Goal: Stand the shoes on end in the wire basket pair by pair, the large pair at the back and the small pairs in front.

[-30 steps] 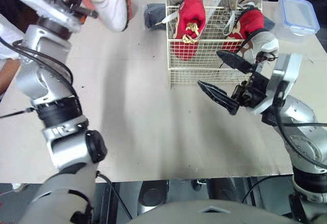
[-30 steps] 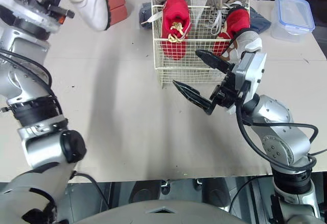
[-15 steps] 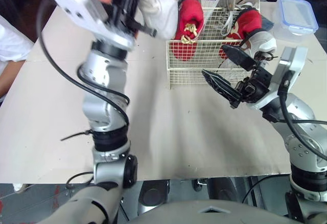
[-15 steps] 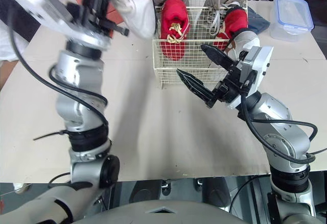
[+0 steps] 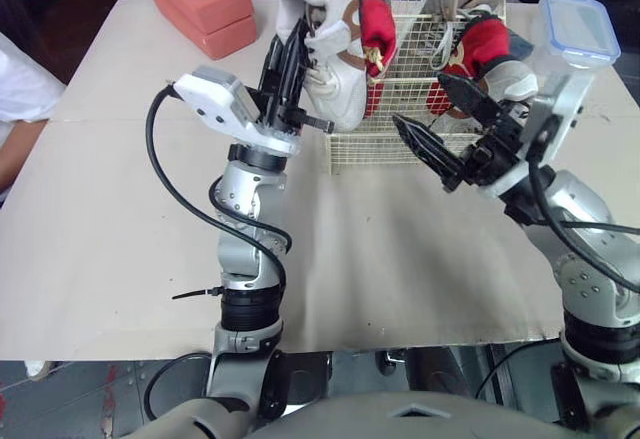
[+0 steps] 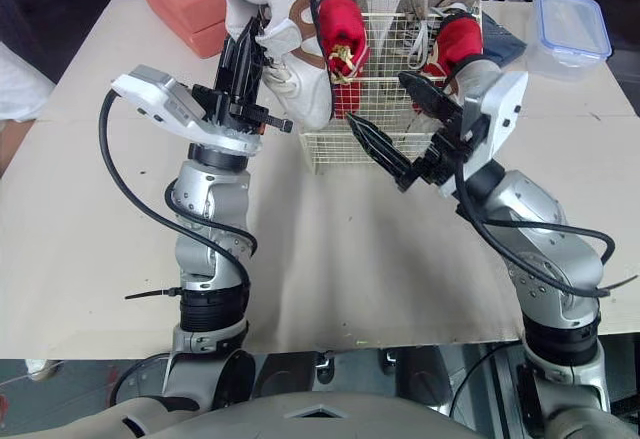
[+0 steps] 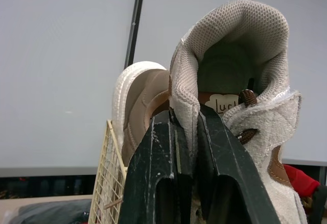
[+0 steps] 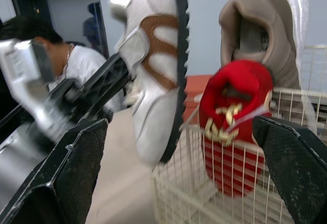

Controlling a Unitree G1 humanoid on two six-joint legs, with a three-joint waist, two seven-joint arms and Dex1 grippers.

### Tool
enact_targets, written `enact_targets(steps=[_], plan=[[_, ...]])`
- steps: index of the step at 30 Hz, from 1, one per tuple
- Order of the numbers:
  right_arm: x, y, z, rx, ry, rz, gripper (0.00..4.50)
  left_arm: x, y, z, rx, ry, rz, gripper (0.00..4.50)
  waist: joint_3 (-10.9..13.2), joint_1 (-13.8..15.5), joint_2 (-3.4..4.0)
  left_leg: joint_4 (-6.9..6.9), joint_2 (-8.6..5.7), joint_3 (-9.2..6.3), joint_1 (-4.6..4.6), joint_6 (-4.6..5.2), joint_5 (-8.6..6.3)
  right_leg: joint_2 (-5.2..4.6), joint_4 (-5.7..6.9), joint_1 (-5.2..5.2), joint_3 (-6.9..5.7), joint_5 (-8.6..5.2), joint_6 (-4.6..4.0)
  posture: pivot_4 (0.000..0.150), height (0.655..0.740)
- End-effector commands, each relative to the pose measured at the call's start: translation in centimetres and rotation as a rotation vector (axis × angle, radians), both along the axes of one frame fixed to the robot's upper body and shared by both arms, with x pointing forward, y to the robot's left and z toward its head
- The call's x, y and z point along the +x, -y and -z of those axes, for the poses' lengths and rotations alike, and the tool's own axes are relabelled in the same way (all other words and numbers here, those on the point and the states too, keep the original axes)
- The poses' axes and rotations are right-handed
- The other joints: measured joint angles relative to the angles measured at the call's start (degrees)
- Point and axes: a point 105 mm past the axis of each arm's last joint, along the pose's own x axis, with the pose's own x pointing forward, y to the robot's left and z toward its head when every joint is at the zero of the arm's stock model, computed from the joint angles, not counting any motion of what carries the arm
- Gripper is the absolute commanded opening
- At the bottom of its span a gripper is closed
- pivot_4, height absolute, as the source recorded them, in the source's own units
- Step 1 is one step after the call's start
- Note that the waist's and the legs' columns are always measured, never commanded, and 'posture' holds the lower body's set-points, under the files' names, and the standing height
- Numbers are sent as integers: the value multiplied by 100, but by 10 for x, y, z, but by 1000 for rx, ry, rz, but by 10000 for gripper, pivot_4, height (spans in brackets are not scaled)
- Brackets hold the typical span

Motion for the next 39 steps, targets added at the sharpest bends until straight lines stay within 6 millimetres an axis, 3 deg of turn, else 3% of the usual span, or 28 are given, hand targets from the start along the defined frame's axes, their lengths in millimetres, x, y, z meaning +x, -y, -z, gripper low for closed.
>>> enact_targets(steps=[1,4,7,9,14,15,25,26,28,29,30,32,34,39], plan=[[5,-12,-5,13,-18,3,45000,-12,6,-8,-6,59,64,1017,0,4,1,0,0,0,0,0,0,0,0,0,0,0,0,1500,6860],[6,-28,0,9,-55,-50,45000,-15,9,-7,-7,53,93,1017,0,10,2,0,-1,-1,-4,-1,0,-1,-5,0,-2,0,0,1500,6860],[5,-38,6,-9,-79,-83,36506,-18,11,-5,-9,44,124,0,1,5,3,0,0,-2,-8,-5,3,-2,-12,0,-4,0,0,1500,6860],[9,-39,8,-9,-93,-70,28650,-19,11,-5,-12,37,135,0,1,5,3,-1,0,-2,-10,-3,1,-2,-15,-1,-5,0,1,1500,6860],[14,-37,9,5,-119,-64,2309,-23,10,-6,-8,27,164,0,1,4,4,-1,0,-3,-10,5,-3,-1,-15,-1,-6,0,1,1500,6860],[15,-37,9,11,-123,-63,418,-23,11,-6,-8,25,170,0,1,6,4,-2,0,-3,-10,5,-3,-1,-15,-1,-7,0,1,1500,6860],[20,-26,6,0,-102,-20,418,-25,11,1,61,-67,255,0,2,0,6,-5,1,-3,-10,5,-3,1,-16,-2,-7,0,1,1500,6860],[20,-25,7,-6,-98,-16,0,-24,10,1,83,-68,242,9503,2,1,6,-5,1,-3,-10,5,-3,0,-16,-2,-6,0,1,1500,6860],[20,-23,7,-13,-92,-10,0,-23,9,2,126,-74,225,15477,3,3,7,-5,0,-3,-10,5,-3,1,-18,-2,-6,0,1,1500,6860],[20,-22,7,-17,-90,-7,0,-22,8,2,135,-78,222,21471,3,3,7,-5,0,-3,-10,5,-3,1,-18,-2,-7,0,1,1500,6860],[20,-21,8,-28,-82,-1,0,-22,7,1,144,-93,227,24245,3,2,7,-6,0,-3,-10,5,-3,1,-18,-2,-7,0,1,1500,6860],[19,-18,9,-70,-50,12,0,-22,6,-1,164,-111,241,34852,4,3,8,-7,1,-3,-10,5,-3,1,-20,-2,-6,0,1,1500,6860],[20,-15,12,-124,-11,33,0,-24,7,-2,194,-132,258,42446,4,4,9,-8,1,-3,-10,5,-3,1,-21,-3,-7,0,1,1500,6860],[20,-14,19,-208,54,34,0,-25,6,-6,258,-170,268,43950,4,1,9,-14,1,-2,-10,1,-1,1,-24,-3,-6,-1,2,1500,6860]])
